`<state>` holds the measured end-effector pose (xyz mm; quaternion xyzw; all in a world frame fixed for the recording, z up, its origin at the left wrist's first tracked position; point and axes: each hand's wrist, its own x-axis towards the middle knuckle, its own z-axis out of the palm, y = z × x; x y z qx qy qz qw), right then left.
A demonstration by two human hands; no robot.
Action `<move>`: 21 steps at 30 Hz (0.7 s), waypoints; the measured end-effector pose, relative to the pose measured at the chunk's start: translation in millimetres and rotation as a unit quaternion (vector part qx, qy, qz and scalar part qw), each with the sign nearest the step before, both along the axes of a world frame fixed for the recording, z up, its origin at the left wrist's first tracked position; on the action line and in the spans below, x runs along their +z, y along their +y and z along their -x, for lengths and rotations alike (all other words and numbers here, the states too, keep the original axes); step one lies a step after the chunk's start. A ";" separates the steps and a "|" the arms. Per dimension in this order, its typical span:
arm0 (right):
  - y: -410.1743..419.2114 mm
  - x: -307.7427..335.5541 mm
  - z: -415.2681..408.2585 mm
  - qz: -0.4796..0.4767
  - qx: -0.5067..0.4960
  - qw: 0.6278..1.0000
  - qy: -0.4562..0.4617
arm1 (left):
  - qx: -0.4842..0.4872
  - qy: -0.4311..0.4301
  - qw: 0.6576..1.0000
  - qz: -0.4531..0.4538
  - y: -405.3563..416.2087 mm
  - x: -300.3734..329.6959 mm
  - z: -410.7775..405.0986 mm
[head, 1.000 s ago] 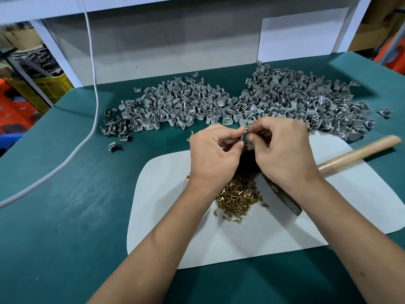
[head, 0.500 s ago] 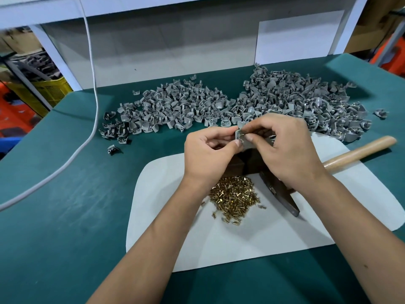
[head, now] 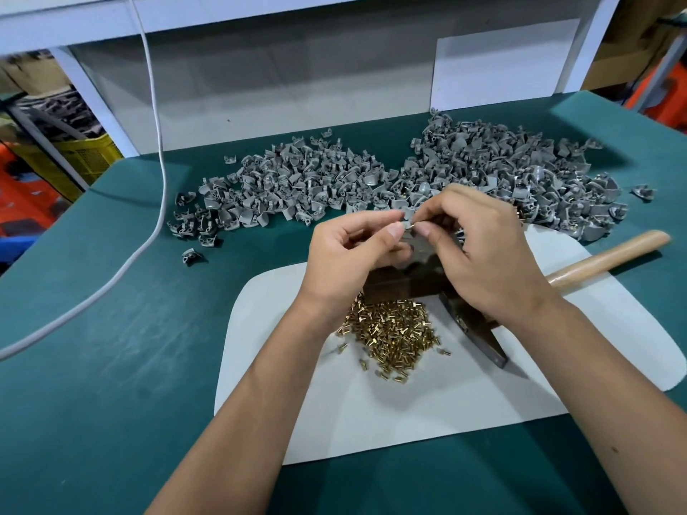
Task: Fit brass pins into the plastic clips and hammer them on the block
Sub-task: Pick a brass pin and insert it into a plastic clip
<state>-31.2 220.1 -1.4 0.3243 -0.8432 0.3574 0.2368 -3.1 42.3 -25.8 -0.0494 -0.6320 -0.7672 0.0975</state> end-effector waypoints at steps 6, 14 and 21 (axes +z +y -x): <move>-1.4 0.4 -1.5 0.033 -0.001 0.998 -0.048 | -0.005 0.045 0.999 0.018 -0.2 -1.1 1.0; -1.8 1.5 -3.9 0.032 0.011 0.997 -0.072 | -0.025 0.049 0.999 -0.003 -1.6 -4.9 2.4; -1.7 1.1 -4.0 0.029 0.004 0.995 -0.094 | -0.030 0.034 0.999 -0.005 1.2 -5.2 0.2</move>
